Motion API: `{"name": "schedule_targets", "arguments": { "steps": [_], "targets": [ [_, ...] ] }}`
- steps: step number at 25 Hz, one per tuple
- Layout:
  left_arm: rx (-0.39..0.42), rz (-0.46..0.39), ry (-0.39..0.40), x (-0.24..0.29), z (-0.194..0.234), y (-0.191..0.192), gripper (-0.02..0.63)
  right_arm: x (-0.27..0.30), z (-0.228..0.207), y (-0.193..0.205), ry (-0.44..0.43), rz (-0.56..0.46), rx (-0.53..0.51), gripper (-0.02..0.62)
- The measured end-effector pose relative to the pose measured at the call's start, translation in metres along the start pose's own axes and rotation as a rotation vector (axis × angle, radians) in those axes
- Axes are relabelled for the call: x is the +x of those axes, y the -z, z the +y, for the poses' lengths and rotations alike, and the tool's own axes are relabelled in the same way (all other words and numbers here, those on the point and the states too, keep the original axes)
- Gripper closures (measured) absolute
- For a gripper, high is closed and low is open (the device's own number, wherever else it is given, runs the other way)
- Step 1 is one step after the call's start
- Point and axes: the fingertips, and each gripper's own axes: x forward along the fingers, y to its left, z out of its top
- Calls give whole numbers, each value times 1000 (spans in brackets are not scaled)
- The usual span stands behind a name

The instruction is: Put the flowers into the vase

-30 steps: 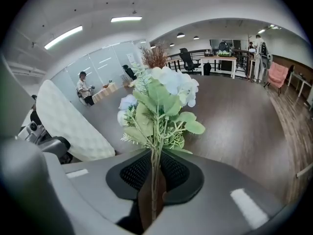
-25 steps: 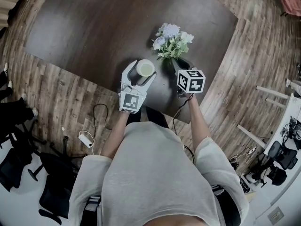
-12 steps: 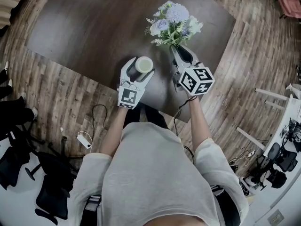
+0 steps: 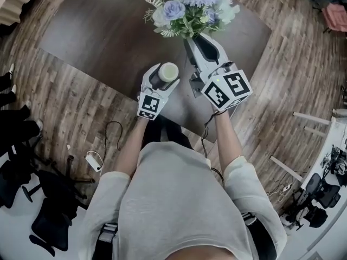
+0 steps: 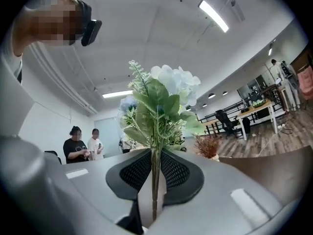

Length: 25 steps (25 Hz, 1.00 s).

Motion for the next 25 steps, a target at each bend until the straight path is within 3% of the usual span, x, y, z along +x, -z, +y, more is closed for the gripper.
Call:
{"name": "schedule_targets", "arguments": {
  "steps": [4,7,25],
  "targets": [
    [-2,2,-3,-3,3,1,258,10,35,-33,-88,-81,-32,535],
    [-6,4,-6,-3,3,3,258,14,52,-38,-130,-109,-71,534],
    [-14,-11,-14,-3,7,1,258,9,47,51,-136,-10,-29,529]
  ]
}}
